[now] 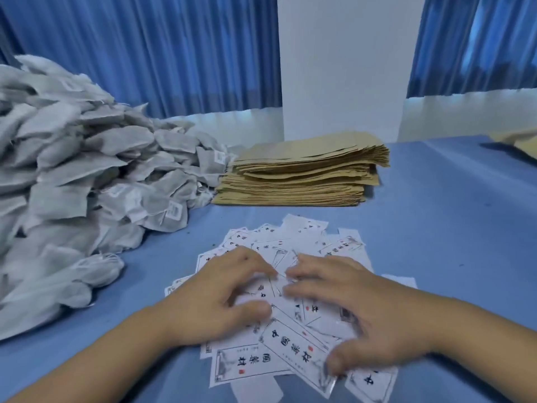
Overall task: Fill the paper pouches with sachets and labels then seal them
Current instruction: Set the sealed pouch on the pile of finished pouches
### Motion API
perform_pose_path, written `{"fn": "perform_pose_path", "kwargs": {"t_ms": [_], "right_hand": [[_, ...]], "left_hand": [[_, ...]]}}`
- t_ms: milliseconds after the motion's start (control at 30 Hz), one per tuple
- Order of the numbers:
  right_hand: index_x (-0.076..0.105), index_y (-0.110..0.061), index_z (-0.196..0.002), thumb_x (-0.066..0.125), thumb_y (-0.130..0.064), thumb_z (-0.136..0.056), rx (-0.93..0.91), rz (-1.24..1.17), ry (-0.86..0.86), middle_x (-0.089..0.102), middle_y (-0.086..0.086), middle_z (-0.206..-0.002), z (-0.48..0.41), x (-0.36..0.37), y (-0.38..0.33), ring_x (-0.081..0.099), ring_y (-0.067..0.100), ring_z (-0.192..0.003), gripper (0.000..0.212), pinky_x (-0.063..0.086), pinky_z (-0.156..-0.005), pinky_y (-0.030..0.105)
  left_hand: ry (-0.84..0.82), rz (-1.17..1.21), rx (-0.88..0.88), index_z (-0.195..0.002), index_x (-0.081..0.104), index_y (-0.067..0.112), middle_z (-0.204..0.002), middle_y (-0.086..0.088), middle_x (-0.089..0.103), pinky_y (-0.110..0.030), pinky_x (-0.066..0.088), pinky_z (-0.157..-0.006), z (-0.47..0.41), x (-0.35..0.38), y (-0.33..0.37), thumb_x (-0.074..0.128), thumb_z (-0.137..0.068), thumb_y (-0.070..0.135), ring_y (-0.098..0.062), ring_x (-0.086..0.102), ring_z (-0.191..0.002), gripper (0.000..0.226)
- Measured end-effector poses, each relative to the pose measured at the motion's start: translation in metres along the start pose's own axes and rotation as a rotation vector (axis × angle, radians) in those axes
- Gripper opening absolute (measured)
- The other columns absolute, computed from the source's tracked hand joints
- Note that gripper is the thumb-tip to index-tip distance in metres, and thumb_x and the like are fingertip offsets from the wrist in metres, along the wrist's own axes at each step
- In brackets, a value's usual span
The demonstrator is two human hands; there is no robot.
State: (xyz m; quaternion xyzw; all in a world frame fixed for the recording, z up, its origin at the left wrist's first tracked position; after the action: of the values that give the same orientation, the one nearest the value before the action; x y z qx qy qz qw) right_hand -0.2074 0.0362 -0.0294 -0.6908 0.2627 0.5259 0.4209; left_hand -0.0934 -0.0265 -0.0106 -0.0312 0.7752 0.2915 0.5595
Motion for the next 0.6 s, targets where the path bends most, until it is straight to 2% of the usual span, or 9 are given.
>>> {"fn": "perform_pose_path", "kwargs": {"t_ms": [67, 133, 200, 267, 333, 467, 600], "right_hand": [[0.002, -0.056, -0.145, 0.045, -0.088, -0.067, -0.034, 0.028, -0.100, -0.013, -0.033, -0.154, 0.002, 0.013, -0.006, -0.020, -0.006, -0.141, 0.095, -0.008, -0.113, 0.033], [-0.006, -0.057, -0.145, 0.046, -0.087, -0.068, -0.055, 0.051, -0.146, -0.021, -0.032, -0.153, 0.002, 0.019, -0.009, -0.023, -0.005, -0.140, 0.098, -0.011, -0.114, 0.040], [-0.007, -0.055, -0.145, 0.044, -0.087, -0.070, -0.066, 0.081, -0.142, -0.020, -0.031, -0.153, 0.000, 0.021, -0.009, -0.022, -0.002, -0.142, 0.097, -0.010, -0.114, 0.043], [-0.005, -0.053, -0.147, 0.038, -0.088, -0.072, -0.044, 0.130, -0.124, -0.017, -0.031, -0.154, -0.004, 0.022, -0.002, -0.020, -0.002, -0.142, 0.094, -0.009, -0.116, 0.043], [-0.003, -0.052, -0.148, 0.034, -0.090, -0.072, 0.013, 0.148, -0.118, -0.015, -0.031, -0.154, -0.010, 0.021, 0.009, -0.020, -0.005, -0.141, 0.092, -0.009, -0.117, 0.040], [0.008, -0.046, -0.150, 0.031, -0.088, -0.074, 0.121, 0.165, -0.083, 0.000, -0.021, -0.159, -0.030, 0.007, 0.033, -0.010, -0.002, -0.144, 0.090, -0.003, -0.118, 0.036], [0.023, -0.036, -0.150, 0.033, -0.077, -0.084, 0.232, 0.282, 0.019, 0.015, -0.011, -0.160, -0.046, -0.018, 0.057, 0.005, 0.008, -0.146, 0.079, 0.005, -0.117, 0.036]], "left_hand": [[-0.100, -0.113, 0.065, -0.135, 0.041, 0.043, -0.138, 0.023, 0.034, -0.026, 0.027, -0.110, 0.011, 0.008, 0.004, 0.047, -0.071, 0.083, 0.004, 0.032, -0.130, 0.076], [-0.147, -0.186, 0.121, -0.140, 0.023, 0.051, -0.145, 0.026, 0.021, -0.014, 0.010, -0.112, 0.017, 0.016, 0.009, 0.045, -0.060, 0.091, 0.007, 0.019, -0.135, 0.092], [-0.183, -0.249, 0.162, -0.144, 0.010, 0.052, -0.151, 0.028, 0.008, -0.011, -0.005, -0.111, 0.019, 0.026, 0.013, 0.052, -0.057, 0.089, 0.009, 0.002, -0.140, 0.104], [-0.218, -0.263, 0.128, -0.145, 0.001, 0.053, -0.149, 0.038, -0.008, -0.017, -0.013, -0.112, 0.017, 0.034, 0.009, 0.053, -0.056, 0.091, 0.009, -0.012, -0.141, 0.110], [-0.215, -0.261, 0.094, -0.145, 0.000, 0.053, -0.145, 0.043, -0.013, -0.024, -0.010, -0.114, 0.008, 0.035, 0.003, 0.048, -0.057, 0.094, 0.010, -0.013, -0.140, 0.108], [-0.204, -0.261, -0.013, -0.146, 0.006, 0.050, -0.152, 0.034, 0.003, -0.032, 0.001, -0.118, -0.019, 0.030, -0.020, 0.039, -0.062, 0.095, 0.008, -0.005, -0.142, 0.101], [-0.117, -0.332, -0.084, -0.147, 0.025, 0.040, -0.151, 0.018, 0.025, -0.030, 0.014, -0.116, -0.047, 0.015, -0.036, 0.031, -0.071, 0.090, -0.002, 0.021, -0.139, 0.091]]}}
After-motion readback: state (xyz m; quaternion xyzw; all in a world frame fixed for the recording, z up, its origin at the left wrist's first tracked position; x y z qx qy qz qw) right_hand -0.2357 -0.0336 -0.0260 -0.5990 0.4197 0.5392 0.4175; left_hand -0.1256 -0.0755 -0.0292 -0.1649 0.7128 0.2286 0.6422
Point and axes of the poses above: each hand's wrist, its own z-axis away from the middle knuckle, its own x-axis out of the palm, y = z × x, the point moved 10 cm from there along -z, towards the middle knuckle
